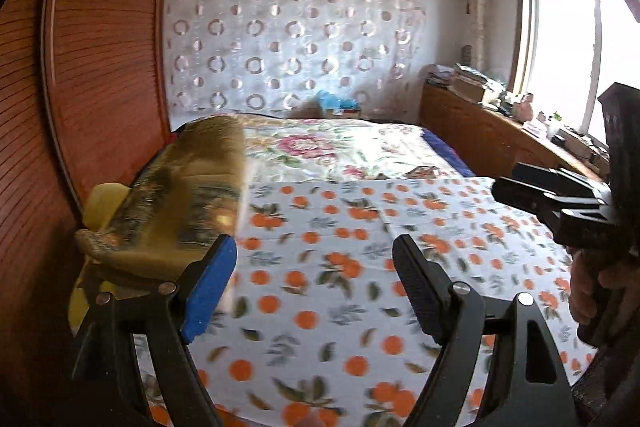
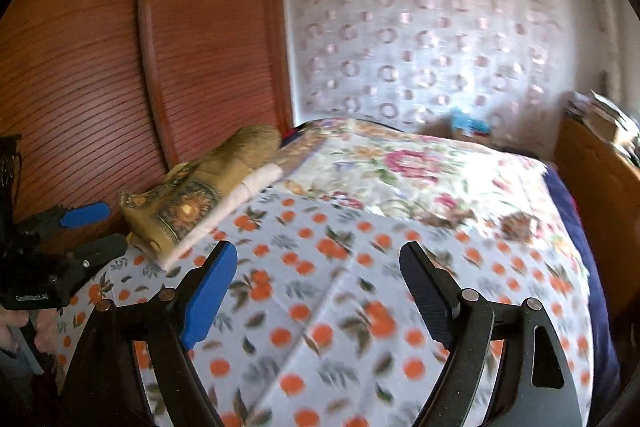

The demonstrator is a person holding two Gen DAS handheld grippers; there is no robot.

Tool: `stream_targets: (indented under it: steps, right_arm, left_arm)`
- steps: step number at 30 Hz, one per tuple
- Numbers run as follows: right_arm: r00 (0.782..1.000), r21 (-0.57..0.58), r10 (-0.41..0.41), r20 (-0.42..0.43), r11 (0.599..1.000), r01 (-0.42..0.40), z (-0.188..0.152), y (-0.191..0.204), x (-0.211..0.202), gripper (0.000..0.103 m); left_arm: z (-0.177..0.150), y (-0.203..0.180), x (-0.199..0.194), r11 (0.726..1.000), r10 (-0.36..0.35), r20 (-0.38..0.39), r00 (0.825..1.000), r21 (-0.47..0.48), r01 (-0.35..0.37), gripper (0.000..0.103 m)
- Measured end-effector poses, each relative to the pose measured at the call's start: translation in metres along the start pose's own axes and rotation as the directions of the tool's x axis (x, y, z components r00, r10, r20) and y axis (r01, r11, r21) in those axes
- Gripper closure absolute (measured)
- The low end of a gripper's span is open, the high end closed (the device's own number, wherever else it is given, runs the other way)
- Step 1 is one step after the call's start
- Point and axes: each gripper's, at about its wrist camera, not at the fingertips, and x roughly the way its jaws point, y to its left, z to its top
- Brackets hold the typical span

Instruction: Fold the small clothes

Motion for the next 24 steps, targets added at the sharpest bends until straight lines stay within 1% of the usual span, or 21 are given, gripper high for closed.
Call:
stream_targets:
  steps: [3,5,8,10,12,17,19,24]
  right_arm:
    - [0.998,0.046,-0.052,0.038,0.998,0.05,-0.006,0.0,-0.034,0.018]
    - [0.993,0.06,-0.09,0.072,0.994,0.086,-0.009,0.006,-0.056,0.018]
    - [0.985,0.077,-0.133,0.109,0.989,0.125,-0.014,0.014,-0.088,0.018]
    - [0.981,0.087,-0.148,0.128,0.987,0.137,-0.021,0.019,-0.105,0.018]
    - [0.976,0.095,-0.164,0.143,0.984,0.151,-0.025,0.021,-0.118,0.018]
    - [0.97,0.104,-0.187,0.159,0.98,0.172,-0.033,0.034,-0.121,0.018]
    - [0.969,0.108,-0.19,0.158,0.979,0.174,-0.041,0.032,-0.111,0.018]
    - [0.967,0.119,-0.199,0.159,0.976,0.181,-0.047,0.034,-0.113,0.018]
  left_arm:
    - [0.004,-0.017,-0.008,1.0,-0.015,0.022,1.0,0.002,0.015,0.022]
    - [0.008,-0.026,-0.017,1.0,-0.022,0.046,0.999,0.004,0.021,0.022]
    - [0.016,-0.039,-0.03,1.0,-0.002,0.073,0.997,0.014,0.001,0.022]
    - [0.019,-0.043,-0.035,1.0,0.012,0.084,0.996,0.016,-0.013,0.022]
    - [0.023,-0.046,-0.041,1.0,0.007,0.094,0.996,0.019,-0.009,0.022]
    - [0.029,-0.053,-0.047,0.999,0.016,0.112,0.994,0.037,-0.02,0.022]
    - [0.03,-0.055,-0.049,0.999,0.013,0.114,0.993,0.039,-0.017,0.022]
    - [0.027,-0.056,-0.049,0.999,0.017,0.12,0.993,0.045,-0.022,0.022]
